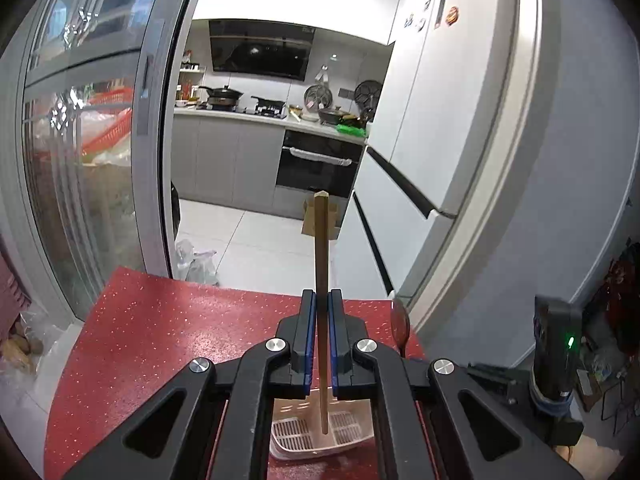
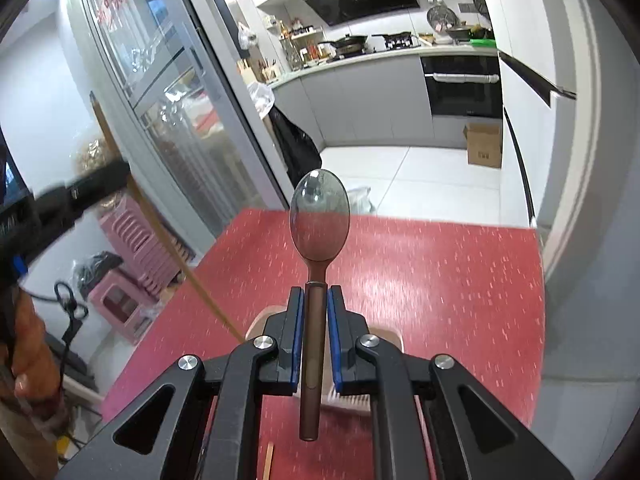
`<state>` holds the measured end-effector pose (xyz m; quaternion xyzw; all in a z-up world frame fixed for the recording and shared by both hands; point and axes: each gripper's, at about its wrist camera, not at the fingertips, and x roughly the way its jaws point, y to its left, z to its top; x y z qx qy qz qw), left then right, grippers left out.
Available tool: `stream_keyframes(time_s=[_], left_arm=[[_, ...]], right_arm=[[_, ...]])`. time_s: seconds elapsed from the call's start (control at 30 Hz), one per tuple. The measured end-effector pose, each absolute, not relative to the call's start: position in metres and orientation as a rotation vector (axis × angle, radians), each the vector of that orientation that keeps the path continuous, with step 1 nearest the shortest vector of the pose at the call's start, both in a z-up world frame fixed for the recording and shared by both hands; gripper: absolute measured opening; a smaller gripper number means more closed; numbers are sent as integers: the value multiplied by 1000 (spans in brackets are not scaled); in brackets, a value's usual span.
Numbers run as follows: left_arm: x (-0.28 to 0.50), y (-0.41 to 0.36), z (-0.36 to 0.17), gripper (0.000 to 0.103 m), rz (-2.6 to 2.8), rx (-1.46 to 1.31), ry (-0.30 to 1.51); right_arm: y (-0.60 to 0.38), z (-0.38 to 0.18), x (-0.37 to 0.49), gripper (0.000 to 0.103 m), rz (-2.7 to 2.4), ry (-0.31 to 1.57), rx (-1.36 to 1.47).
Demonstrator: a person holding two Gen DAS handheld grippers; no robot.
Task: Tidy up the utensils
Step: 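Carry the chopstick and spoon to the beige holder and drop both in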
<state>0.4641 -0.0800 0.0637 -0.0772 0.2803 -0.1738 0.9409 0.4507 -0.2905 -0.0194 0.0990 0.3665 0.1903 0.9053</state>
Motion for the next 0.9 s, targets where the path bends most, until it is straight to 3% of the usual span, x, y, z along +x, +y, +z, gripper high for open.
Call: stream_keyframes(time_s=[0.4,0.9], left_arm=[[488,-85,-12,32,-313,-159,646],[477,-95,-57,32,-249,-103,667]], right_arm=[[-253,-77,467,13,316,595,21],[-241,-114,441,13,303,585,-101]])
